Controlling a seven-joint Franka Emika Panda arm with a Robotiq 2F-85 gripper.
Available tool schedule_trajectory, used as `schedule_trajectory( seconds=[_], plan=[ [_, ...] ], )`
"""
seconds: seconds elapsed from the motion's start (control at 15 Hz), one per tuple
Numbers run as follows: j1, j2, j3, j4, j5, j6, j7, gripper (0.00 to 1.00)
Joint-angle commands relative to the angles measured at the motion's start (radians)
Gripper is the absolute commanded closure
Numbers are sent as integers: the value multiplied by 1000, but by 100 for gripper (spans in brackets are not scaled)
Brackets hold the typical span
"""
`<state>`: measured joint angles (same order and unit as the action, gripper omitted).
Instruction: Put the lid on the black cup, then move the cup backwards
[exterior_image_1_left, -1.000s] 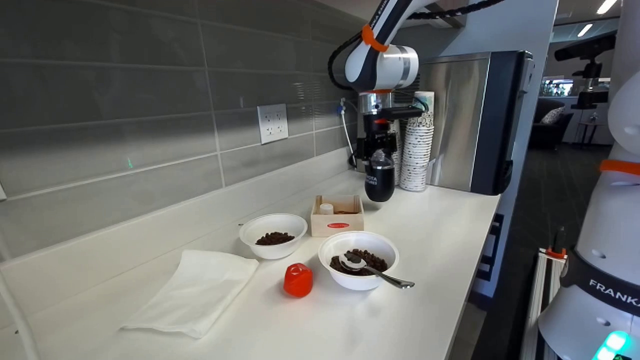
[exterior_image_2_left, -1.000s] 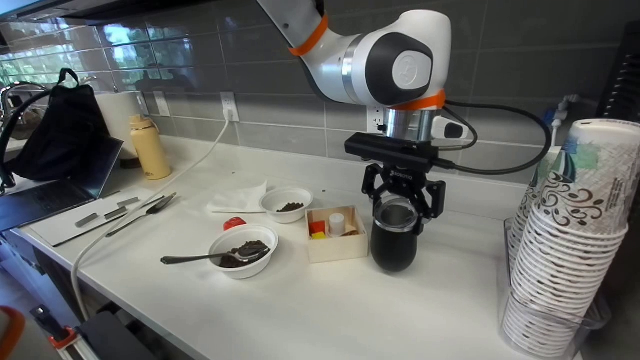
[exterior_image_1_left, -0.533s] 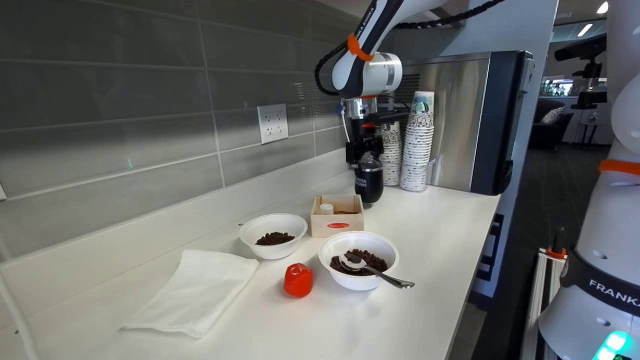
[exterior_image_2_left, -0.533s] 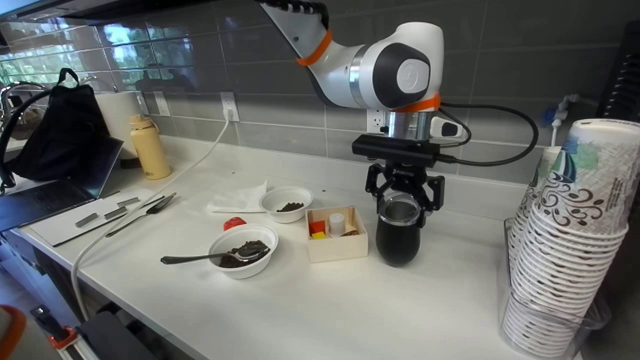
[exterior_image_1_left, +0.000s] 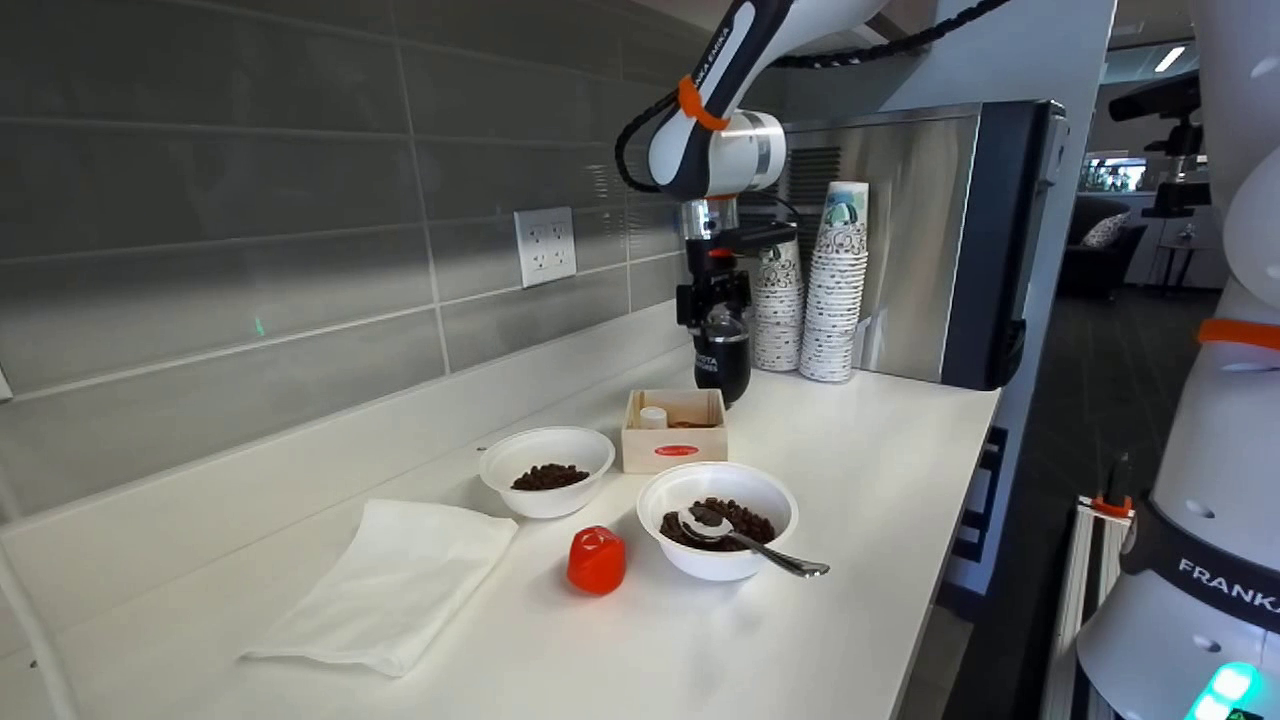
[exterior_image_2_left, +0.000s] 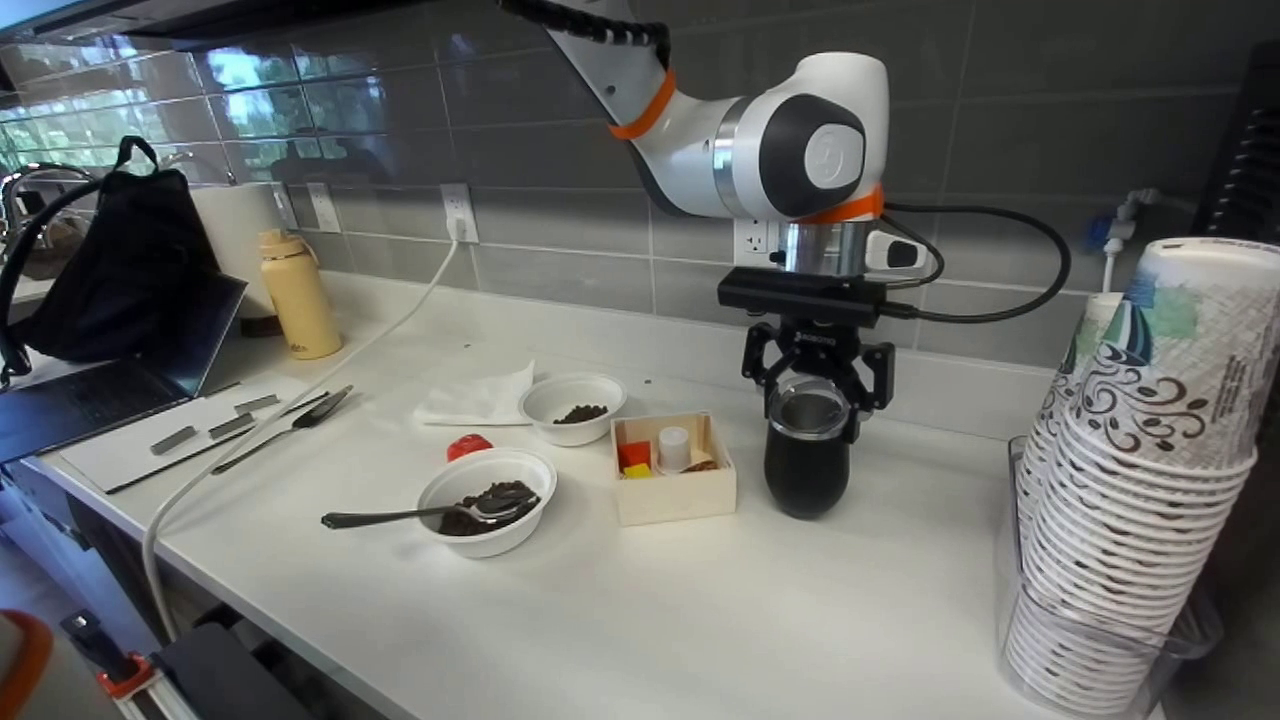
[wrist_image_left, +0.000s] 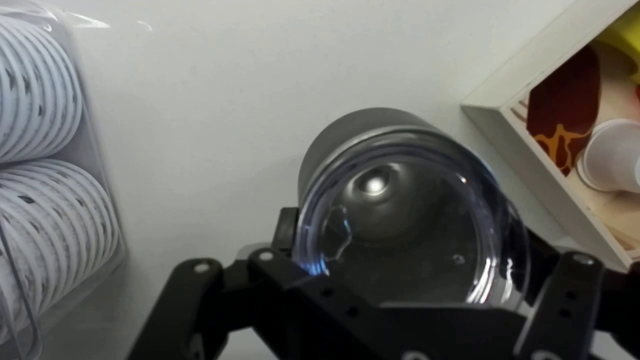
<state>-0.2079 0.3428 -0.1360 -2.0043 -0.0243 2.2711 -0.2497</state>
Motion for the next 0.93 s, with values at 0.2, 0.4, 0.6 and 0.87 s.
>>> schedule_trajectory(
  seconds=[0.2, 0.4, 0.6, 0.87],
  plan=[
    [-9, 12, -1, 45, 51, -13, 90, 32],
    [-6, 15, -8, 43, 73, -7, 162, 32],
    [-2, 21, -17, 41, 83, -2, 235, 32],
    [1, 30, -25, 38, 85, -3, 312, 32]
  ],
)
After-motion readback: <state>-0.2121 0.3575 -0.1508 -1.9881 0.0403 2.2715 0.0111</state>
